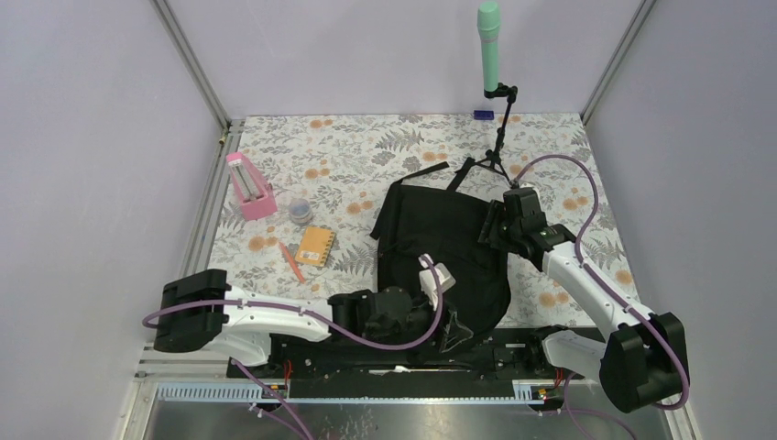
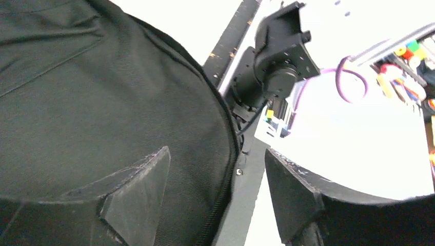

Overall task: Pack the student bag
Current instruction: Unzip the student bag at the center of the board.

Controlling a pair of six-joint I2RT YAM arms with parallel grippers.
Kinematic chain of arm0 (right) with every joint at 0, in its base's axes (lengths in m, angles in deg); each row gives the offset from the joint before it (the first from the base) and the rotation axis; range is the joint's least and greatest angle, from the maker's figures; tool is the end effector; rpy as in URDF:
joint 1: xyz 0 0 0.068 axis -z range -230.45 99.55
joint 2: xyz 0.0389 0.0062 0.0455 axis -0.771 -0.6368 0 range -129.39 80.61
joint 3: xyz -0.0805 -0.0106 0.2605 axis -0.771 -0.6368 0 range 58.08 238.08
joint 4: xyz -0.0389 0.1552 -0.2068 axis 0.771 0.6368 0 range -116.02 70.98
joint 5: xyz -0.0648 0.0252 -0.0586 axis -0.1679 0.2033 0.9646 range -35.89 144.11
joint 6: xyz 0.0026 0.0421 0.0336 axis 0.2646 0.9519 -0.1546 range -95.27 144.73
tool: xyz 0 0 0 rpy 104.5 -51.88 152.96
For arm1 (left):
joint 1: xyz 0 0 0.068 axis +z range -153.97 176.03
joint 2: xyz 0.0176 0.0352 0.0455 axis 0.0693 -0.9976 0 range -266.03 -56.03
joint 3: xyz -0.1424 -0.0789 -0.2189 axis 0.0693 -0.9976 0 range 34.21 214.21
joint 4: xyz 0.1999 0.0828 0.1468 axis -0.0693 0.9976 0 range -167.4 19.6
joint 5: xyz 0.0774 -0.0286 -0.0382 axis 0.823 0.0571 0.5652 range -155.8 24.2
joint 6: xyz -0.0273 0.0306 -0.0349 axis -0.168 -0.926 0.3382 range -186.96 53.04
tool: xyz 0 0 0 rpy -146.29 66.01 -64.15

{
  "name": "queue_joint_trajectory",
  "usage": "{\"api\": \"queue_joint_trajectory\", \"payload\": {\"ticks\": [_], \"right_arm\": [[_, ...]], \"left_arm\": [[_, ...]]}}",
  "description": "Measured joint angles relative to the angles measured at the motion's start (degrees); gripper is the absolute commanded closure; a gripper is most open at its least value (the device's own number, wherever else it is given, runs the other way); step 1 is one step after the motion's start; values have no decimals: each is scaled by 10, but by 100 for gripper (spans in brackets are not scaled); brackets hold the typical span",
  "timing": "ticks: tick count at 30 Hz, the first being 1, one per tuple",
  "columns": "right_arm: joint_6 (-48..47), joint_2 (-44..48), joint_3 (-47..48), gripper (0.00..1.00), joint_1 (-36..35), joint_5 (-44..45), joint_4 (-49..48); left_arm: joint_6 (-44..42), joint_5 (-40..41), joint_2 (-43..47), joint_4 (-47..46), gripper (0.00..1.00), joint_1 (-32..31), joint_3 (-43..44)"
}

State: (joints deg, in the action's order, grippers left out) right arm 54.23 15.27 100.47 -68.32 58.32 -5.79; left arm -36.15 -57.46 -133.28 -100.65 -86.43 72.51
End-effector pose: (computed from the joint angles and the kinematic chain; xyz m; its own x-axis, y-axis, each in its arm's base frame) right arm 0.2279 0.0708 0.2382 -0.6925 0.2926 -0.6594 0.0985 0.9438 0.3154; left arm 0.0438 -0.2920 0.2341 -0.5235 0.0931 -0.8469 0.8086 0.3678 -0.4593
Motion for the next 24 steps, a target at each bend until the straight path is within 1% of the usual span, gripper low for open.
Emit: {"api": "queue_joint_trajectory", "payload": {"ticks": [3,7,14,16,17,19,22,24], "right_arm": [[6,3,-8,48,0,-9,0],[12,18,-16,53,0,-13,1],[14,38,-16,65,1,-18,6],[14,40,-16,66,1,-19,9],[14,41,-16,65,1,-19,10],[14,42,-16,56,2,-19,13],[12,45,-16,49,2,-19,19],[7,54,-16,45,2,-18,29]], "left_arm": [[-28,-36,-18,-7,29,-7,12],[-65,-68,-33,14,29,-15,18],[-127,-66,-48,73,29,-22,46],[-136,-65,-53,78,29,-23,53],[-141,-64,-54,82,29,-23,57],[-144,-60,-55,84,27,-23,59],[-144,-38,-50,95,19,-23,59],[-144,-10,-30,122,12,-23,59]]}}
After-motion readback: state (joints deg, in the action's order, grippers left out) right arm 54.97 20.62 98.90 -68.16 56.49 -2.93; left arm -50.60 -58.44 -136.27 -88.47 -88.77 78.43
